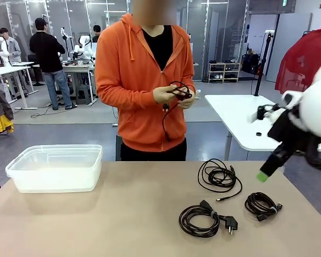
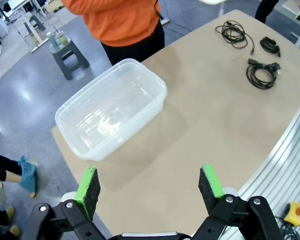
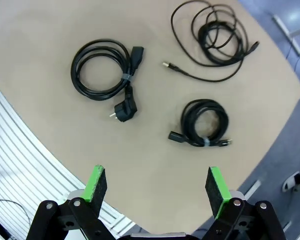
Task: Organize and store the cables.
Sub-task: Place the Power Cable into the Organizing box.
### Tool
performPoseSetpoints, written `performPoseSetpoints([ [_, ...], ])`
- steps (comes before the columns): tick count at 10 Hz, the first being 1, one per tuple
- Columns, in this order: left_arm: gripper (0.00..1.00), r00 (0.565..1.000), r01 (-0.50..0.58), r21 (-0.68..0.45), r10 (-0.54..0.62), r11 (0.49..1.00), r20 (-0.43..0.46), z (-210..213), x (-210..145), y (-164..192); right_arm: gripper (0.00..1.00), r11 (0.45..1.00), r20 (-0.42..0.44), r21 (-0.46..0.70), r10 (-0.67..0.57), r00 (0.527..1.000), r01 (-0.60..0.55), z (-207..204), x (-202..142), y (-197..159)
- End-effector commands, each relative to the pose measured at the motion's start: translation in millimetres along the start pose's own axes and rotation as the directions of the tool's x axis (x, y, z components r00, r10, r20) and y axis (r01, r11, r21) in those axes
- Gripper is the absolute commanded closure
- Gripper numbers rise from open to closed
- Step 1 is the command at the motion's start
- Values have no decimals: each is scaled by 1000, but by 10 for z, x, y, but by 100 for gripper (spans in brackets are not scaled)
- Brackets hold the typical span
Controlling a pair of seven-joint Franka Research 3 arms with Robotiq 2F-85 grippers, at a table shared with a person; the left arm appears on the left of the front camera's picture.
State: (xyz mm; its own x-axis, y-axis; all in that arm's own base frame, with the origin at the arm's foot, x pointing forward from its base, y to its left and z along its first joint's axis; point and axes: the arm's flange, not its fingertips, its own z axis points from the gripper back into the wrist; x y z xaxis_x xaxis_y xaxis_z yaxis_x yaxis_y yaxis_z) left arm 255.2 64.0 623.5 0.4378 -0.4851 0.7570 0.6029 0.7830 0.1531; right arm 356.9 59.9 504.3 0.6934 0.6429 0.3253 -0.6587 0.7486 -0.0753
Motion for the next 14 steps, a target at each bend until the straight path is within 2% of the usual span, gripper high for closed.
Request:
performPoseSetpoints([
  [1, 0, 1000, 12, 2, -12, 1000, -1, 3, -4, 6, 0, 995, -22, 2, -96, 995, 96, -242, 179, 101],
  [4, 0, 1000, 12, 2, -12, 1000, -1, 3, -4, 6, 0, 974, -81, -20, -224, 971, 224, -656, 314, 317],
  [7, 0, 1000, 12, 2, -12, 1000, -1, 3, -4, 6, 0, 947, -87, -75, -318, 944, 312, -1049, 395, 527],
  [9, 0, 1000, 12, 2, -12, 1000, -1, 3, -4, 6, 0, 939, -78, -125, -333, 940, 322, -1307, 418, 642],
  [10, 0, 1000, 12, 2, -12, 1000, -1, 3, -4, 6, 0, 941, -81, -98, -331, 940, 323, -1429, 419, 686],
  [11, 0, 1000, 12, 2, -12, 1000, -1, 3, -4, 6, 0, 942, -98, -84, -333, 938, 326, -1569, 422, 731],
  [13, 0, 1000, 12, 2, -12, 1000, -1, 3, -4, 6, 0, 923, -158, -120, -382, 910, 367, -1880, 439, 740],
  [14, 0, 1000, 12, 2, -12, 1000, -1, 3, -4, 6, 0, 925, -161, -137, -375, 913, 355, -1968, 448, 732],
])
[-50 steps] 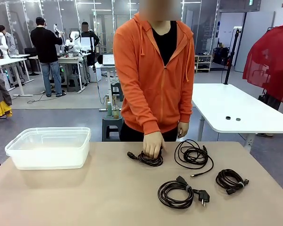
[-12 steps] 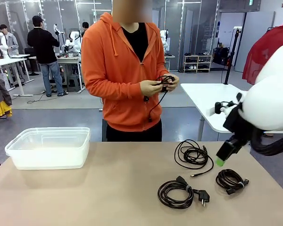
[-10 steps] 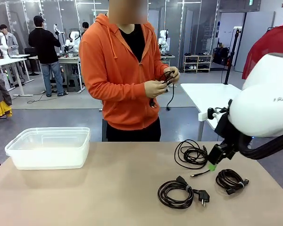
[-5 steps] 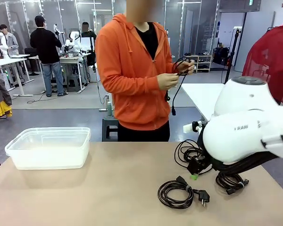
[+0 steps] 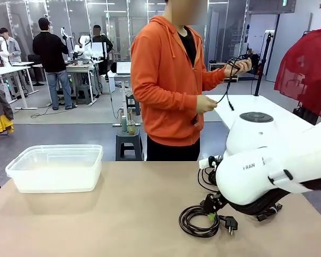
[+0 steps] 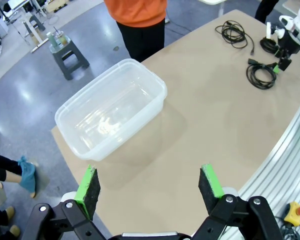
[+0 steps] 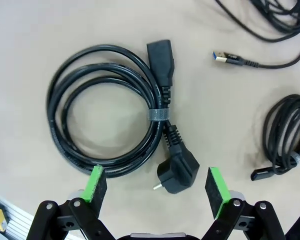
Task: Organize and store the cables.
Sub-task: Place the Power Cable into the Organizing box.
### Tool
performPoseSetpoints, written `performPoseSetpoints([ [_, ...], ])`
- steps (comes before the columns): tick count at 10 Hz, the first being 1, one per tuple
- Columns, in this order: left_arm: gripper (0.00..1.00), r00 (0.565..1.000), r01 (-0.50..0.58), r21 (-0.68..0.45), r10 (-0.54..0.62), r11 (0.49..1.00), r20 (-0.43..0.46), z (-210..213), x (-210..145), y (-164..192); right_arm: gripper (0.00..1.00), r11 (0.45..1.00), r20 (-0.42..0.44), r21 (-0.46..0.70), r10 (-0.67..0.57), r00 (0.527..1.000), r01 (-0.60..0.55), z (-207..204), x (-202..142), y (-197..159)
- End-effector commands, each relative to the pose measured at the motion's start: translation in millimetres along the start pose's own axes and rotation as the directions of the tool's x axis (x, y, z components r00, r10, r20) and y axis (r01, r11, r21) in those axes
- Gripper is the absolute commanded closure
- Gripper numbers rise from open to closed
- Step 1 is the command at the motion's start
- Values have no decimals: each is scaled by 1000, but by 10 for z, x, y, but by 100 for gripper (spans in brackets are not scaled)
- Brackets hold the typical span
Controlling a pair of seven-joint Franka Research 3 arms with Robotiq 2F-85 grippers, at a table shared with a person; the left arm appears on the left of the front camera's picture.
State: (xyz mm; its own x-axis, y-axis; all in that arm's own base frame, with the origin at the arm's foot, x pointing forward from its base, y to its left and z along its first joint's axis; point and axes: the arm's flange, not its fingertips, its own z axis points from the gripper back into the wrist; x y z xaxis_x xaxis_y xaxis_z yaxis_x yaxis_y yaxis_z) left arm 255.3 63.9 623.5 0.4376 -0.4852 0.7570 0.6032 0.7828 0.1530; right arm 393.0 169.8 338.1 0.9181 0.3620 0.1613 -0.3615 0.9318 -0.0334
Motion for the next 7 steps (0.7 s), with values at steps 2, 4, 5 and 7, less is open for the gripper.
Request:
performPoseSetpoints([
  [2, 0, 1000, 12, 2, -12, 1000, -1, 4, -5, 7, 0, 999, -9, -41, -34, 999, 34, -227, 82, 63],
  [4, 0, 1000, 12, 2, -12, 1000, -1, 4, -5, 7, 0, 998, 2, -55, -38, 999, 38, -327, 219, 101],
  [5, 0, 1000, 12, 2, -12, 1000, -1, 4, -5, 7, 0, 997, 4, -68, -27, 1000, 27, -359, 282, 128],
  [7, 0, 1000, 12, 2, -12, 1000, -1, 4, -5, 7, 0, 997, -9, -54, -56, 998, 55, -447, 414, 98],
])
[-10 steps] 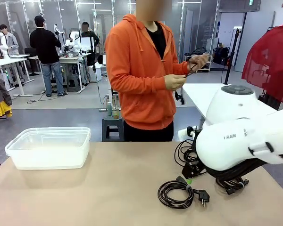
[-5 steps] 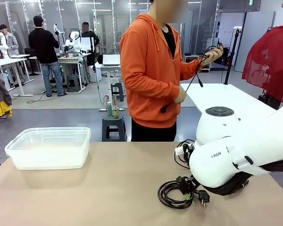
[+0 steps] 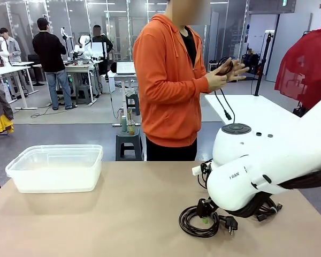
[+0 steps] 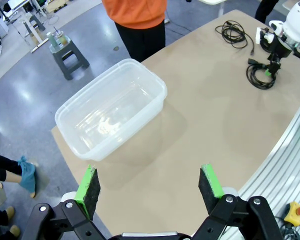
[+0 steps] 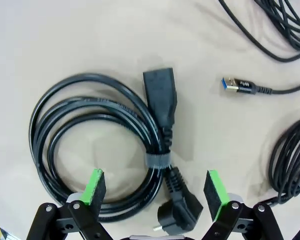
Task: Organize and store the cables.
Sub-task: Place the Power Cable into the Organizing box.
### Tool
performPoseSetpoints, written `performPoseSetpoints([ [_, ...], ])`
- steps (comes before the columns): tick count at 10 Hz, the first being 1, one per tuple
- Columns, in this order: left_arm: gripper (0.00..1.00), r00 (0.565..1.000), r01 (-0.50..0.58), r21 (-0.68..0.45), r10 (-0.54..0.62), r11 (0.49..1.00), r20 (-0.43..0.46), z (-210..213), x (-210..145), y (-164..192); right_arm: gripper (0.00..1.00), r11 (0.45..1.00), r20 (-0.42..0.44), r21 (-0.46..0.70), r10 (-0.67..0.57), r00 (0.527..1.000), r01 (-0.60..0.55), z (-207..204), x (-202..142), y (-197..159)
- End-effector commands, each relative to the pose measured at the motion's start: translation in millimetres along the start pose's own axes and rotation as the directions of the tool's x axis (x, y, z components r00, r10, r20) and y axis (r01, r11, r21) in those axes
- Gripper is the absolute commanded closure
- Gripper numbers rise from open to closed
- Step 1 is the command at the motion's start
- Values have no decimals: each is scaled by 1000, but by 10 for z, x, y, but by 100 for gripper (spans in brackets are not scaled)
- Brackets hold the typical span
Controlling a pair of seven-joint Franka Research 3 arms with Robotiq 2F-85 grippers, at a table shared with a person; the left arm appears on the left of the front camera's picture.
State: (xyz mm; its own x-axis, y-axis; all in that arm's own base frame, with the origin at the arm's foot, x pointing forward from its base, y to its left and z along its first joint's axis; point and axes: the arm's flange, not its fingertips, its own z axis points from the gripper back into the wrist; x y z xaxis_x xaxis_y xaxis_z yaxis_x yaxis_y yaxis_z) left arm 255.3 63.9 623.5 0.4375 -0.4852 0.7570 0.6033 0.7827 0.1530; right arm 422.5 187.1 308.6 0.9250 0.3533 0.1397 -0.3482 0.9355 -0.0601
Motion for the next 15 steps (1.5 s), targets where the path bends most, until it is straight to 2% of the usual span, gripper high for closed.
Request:
performPoseSetpoints([
  [1, 0, 1000, 12, 2, -12, 1000, -1, 4, -5, 7, 0, 998, 4, -29, -50, 999, 50, -114, 163, 43],
  [6, 0, 1000, 12, 2, -12, 1000, -1, 4, -5, 7, 0, 999, -11, -28, -38, 999, 38, -169, 219, 35],
  [7, 0, 1000, 12, 2, -12, 1000, -1, 4, -5, 7, 16, 999, -27, -16, -33, 999, 33, -178, 205, 53],
  [8, 0, 1000, 12, 2, -12, 1000, -1, 4, -5, 7, 17, 999, -30, -22, -30, 999, 29, -179, 197, 58],
  [9, 0, 1000, 12, 2, -12, 1000, -1, 4, -5, 7, 33, 999, -31, -16, -39, 999, 39, -177, 200, 40],
  [10, 0, 1000, 12, 2, -12, 1000, -1, 4, -5, 7, 22, 999, -22, -16, -36, 999, 36, -175, 203, 38],
  [11, 0, 1000, 12, 2, -12, 1000, -1, 4, -5, 7, 93, 999, -14, -14, -37, 999, 37, -163, 202, 29],
  [12, 0, 1000, 12, 2, -12, 1000, -1, 4, -5, 7, 77, 999, -10, -10, -38, 999, 38, -151, 201, 32],
  [13, 0, 1000, 12, 2, -12, 1000, -1, 4, -5, 7, 100, 999, -10, -9, -38, 999, 38, -151, 205, 33],
  [15, 0, 1000, 12, 2, -12, 1000, -1, 4, -5, 7, 100, 999, -24, -1, -46, 999, 46, -138, 205, 38],
])
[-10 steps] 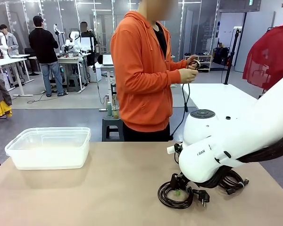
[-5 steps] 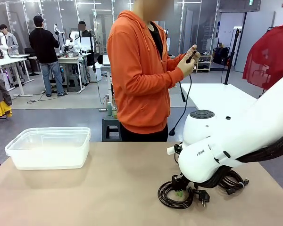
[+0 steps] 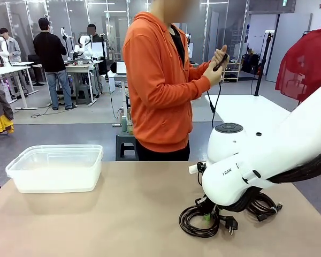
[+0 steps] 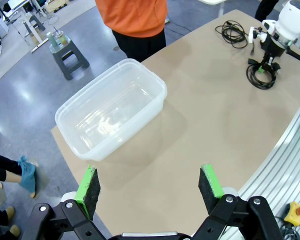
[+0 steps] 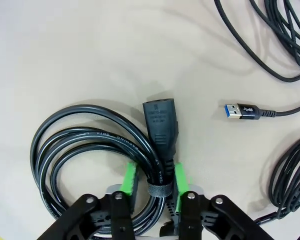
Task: Organize and store the cables.
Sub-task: Place the Power Cable into the Organizing box.
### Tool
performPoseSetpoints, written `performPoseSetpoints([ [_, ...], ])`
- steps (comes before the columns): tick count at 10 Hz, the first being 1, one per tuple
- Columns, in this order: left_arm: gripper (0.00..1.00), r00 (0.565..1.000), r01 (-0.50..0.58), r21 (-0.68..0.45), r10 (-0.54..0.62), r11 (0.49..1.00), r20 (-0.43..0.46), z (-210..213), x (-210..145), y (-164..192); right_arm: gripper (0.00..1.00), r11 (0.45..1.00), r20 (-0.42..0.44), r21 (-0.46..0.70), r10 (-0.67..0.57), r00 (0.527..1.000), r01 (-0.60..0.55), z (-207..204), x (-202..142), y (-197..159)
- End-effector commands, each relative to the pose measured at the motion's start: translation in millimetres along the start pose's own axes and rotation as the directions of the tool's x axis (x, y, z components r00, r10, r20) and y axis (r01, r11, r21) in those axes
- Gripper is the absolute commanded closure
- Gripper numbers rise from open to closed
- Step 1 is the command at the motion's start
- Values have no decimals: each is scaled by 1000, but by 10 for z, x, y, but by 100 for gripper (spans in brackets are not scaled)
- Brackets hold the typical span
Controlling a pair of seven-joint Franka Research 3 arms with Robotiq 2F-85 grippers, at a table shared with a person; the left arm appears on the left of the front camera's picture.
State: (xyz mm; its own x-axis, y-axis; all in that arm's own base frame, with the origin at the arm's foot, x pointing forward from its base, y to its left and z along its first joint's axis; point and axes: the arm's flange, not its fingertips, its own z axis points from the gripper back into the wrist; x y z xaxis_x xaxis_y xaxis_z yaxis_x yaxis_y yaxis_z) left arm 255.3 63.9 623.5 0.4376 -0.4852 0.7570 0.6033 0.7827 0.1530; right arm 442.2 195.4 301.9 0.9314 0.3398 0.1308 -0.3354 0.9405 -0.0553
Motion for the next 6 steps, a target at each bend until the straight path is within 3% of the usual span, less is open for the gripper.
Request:
performPoseSetpoints([
  [1, 0, 1000, 12, 2, -12, 1000, -1, 4, -5, 7, 100, 1000, -14, -12, -28, 999, 28, -34, -2, 29],
  [6, 0, 1000, 12, 2, -12, 1000, -1, 4, -5, 7, 100, 999, -17, 12, -32, 999, 33, 20, -13, 7],
])
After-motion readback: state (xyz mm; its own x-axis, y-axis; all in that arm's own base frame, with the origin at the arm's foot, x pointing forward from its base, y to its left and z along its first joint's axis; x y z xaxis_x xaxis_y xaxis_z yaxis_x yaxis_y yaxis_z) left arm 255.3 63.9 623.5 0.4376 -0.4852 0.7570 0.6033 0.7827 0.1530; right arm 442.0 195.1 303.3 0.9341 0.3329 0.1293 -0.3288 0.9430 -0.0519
